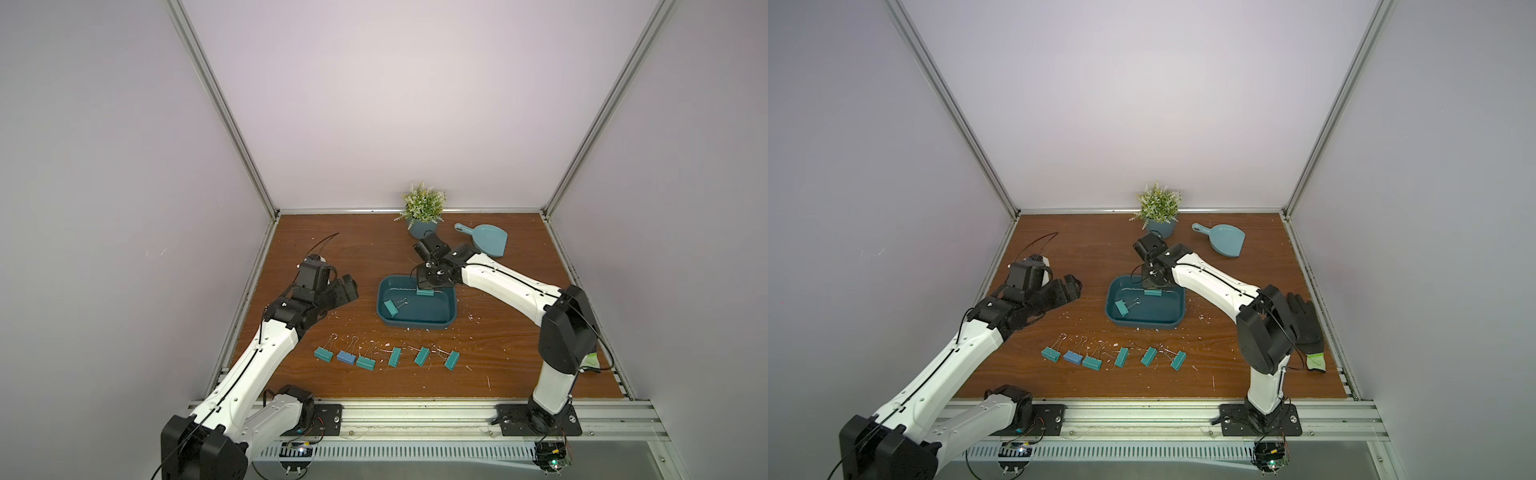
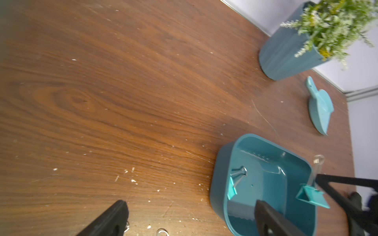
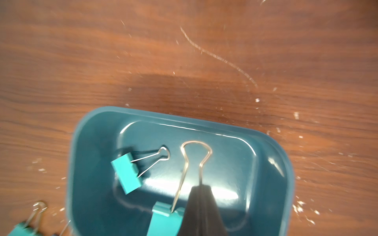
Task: Take out the binder clips from the storage box
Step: Place the binder clip at the center of the board.
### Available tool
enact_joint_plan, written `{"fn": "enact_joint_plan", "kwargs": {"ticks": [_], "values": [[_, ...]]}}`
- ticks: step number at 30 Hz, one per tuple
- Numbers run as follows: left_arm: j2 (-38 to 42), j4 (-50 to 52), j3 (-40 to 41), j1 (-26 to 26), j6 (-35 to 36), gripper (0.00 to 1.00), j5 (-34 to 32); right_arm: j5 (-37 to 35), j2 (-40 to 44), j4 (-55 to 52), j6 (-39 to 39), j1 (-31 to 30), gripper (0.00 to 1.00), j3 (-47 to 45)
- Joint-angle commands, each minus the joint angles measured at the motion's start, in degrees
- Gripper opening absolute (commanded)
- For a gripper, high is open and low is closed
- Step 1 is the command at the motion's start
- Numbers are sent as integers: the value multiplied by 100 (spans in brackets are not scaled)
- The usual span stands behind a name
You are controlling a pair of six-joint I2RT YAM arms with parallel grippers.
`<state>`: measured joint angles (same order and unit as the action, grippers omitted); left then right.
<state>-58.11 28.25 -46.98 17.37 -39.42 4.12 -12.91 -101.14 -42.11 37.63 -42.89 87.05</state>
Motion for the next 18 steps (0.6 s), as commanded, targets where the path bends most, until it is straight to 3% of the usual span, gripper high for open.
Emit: {"fn": "enact_joint_plan", "kwargs": {"ticks": [1,7,18], "values": [[68,-412,-44,272,173,100,366,-396,616,-475,179,51,0,-497],[-35,-846,-13,778,181,100,494,-417,1868,-544,568,131,0,-2145],[-313,-932,-15,985,69,100,668,-46,3540,-337,1279,162,0,-4556]]}}
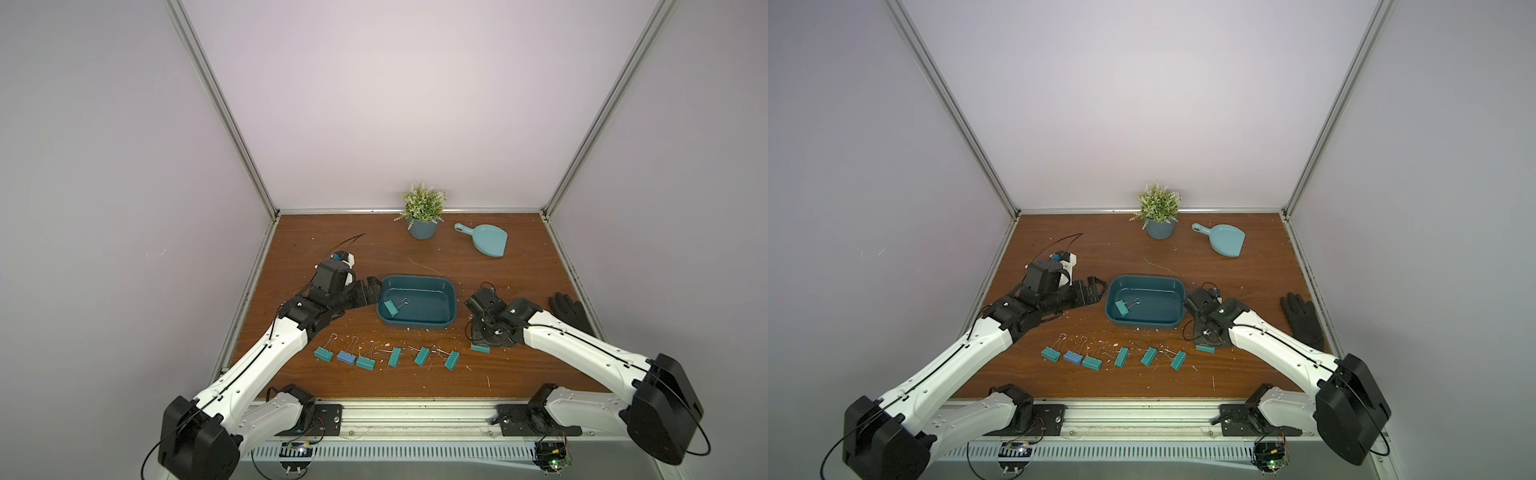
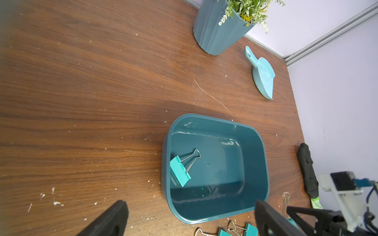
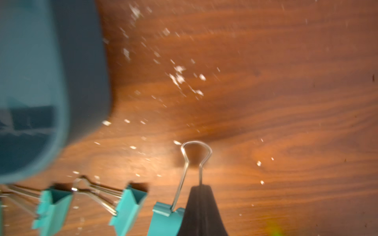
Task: Take out the binder clips from the storage box
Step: Place the binder clip at the center of the board.
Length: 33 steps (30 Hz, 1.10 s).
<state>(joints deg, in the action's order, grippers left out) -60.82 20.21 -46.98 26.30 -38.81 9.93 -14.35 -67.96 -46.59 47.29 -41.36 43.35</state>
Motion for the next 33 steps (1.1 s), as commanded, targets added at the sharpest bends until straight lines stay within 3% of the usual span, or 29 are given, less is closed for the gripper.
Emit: {"fn": "enact_joint_plan", "kwargs": {"ticks": [1,16,17,18,21,26,33], "values": [[-59,-132,-19,103,5,100,97,153,254,234,324,13,0,-325],[-44,-80,-22,178,-95,100,9,810,-512,1435,31,-12,0,-911],[-53,-79,-21,182,-92,100,-14,809,-546,1387,11,-22,12,-859],[-68,-82,-28,180,-92,100,-34,758,-558,1274,1,-32,26,-770],[-149,-70,-35,178,-84,100,-95,512,-491,874,-82,-76,34,-347],[-389,-49,-28,182,-150,100,-299,304,-580,638,-291,-135,36,603],[-571,344,-48,127,-350,100,-1087,318,-1789,747,-709,-483,36,2317]]}}
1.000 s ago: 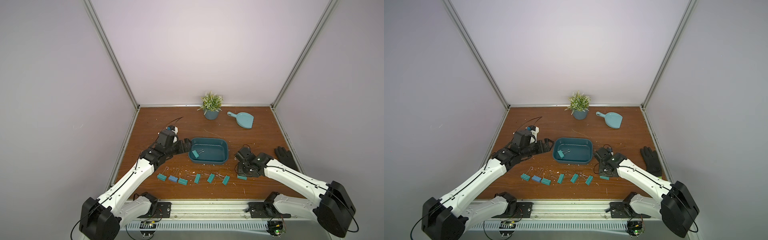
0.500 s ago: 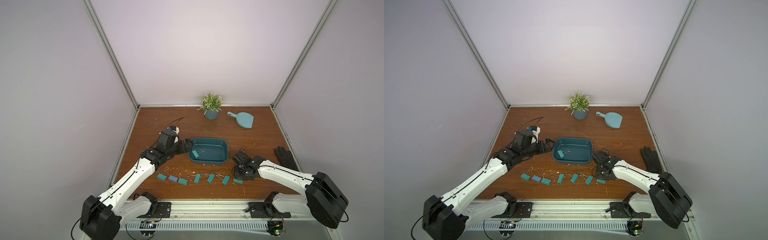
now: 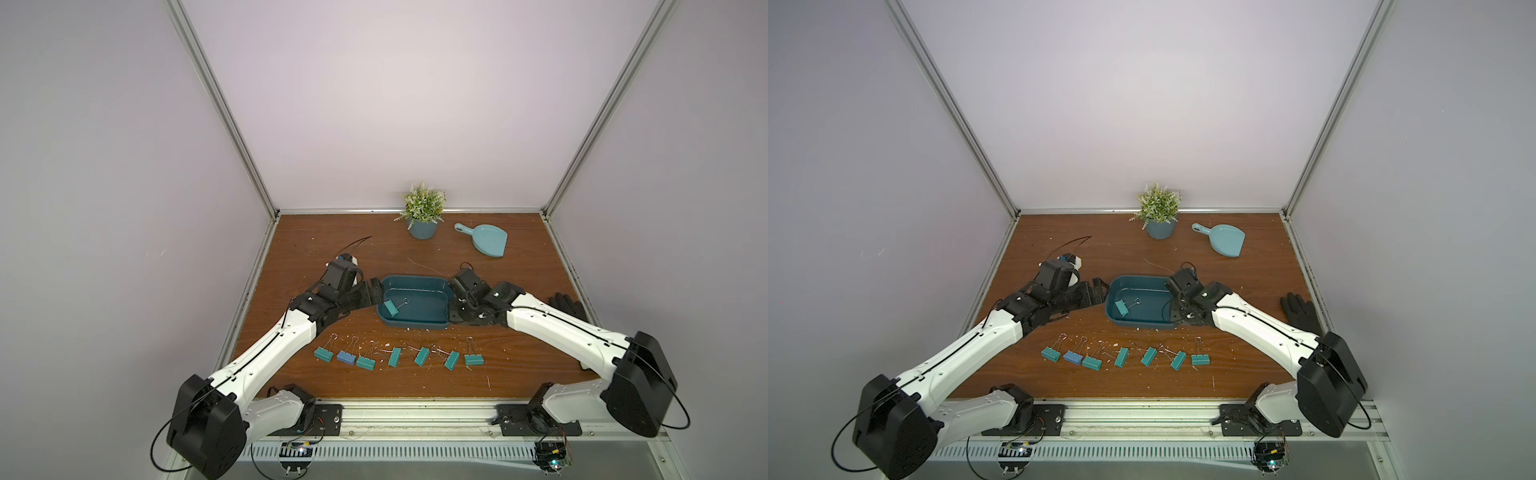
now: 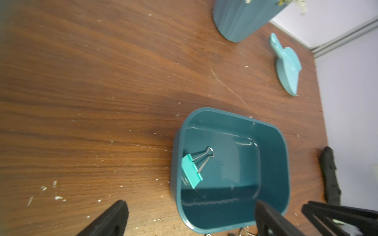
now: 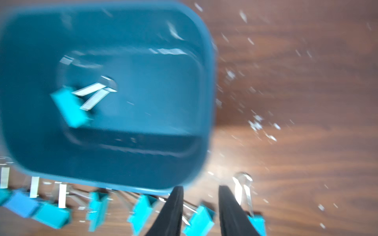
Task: Take out the binder clips from the storage box
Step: Place the binder clip at the center of the board, then pick up the binder clip from the storage box.
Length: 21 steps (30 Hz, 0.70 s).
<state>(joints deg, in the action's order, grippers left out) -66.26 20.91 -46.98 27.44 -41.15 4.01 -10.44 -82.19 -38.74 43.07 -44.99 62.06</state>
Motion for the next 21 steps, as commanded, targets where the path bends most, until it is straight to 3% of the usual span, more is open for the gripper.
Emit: {"fn": "enact_joint_plan", "kwargs": {"ticks": [1,7,13,21], "values": [[-28,372,-53,-46,-155,100,-596,13,-635,22,-332,-144,35,670],[190,472,72,-562,-111,100,-502,464,-1922,331,-319,-337,32,1707],[349,562,85,-599,24,100,-612,1016,-2936,535,-461,-501,31,2510],[438,652,72,-617,139,100,-743,1633,-3468,949,-373,-570,30,2705]]}}
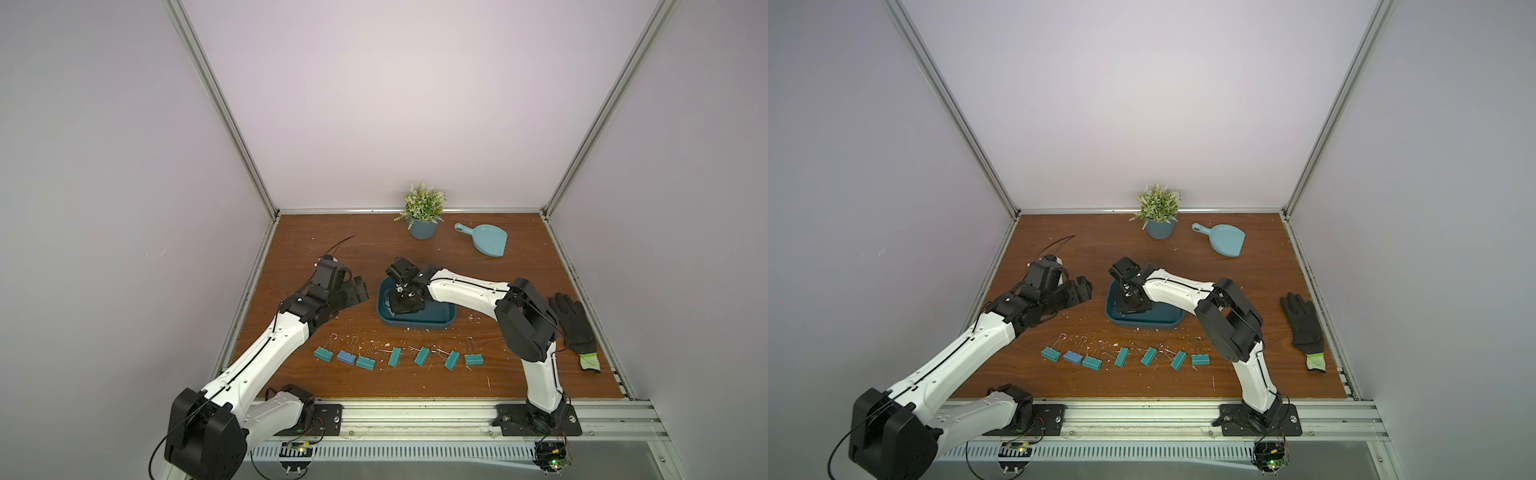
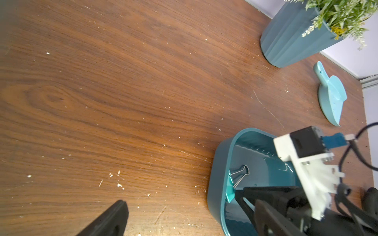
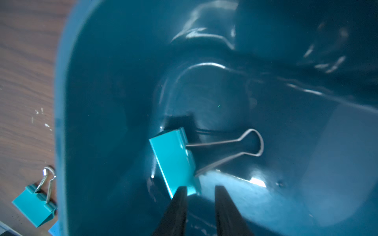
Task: Take out the binder clips from the storage box
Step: Pick up the binder clip from the storage box.
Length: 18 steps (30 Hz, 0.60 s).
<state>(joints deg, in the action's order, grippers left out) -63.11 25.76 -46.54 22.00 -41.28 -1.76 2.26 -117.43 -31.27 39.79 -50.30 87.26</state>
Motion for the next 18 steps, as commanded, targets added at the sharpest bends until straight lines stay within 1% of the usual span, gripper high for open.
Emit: {"fn": "enact_joint_plan", "kwargs": {"ticks": [1,6,8,12,18], "values": [[124,188,24,-73,161,100,-175,440,28,259,-68,-68,31,207],[115,229,29,-73,177,100,-202,824,-184,361,-167,-124,30,336],[123,238,21,-80,181,100,-211,833,-338,244,-199,-128,31,429],[176,289,14,-82,181,100,-262,314,-413,35,-200,-79,31,409],[223,326,15,-84,172,100,-290,-222,-234,76,-280,236,33,237]]}}
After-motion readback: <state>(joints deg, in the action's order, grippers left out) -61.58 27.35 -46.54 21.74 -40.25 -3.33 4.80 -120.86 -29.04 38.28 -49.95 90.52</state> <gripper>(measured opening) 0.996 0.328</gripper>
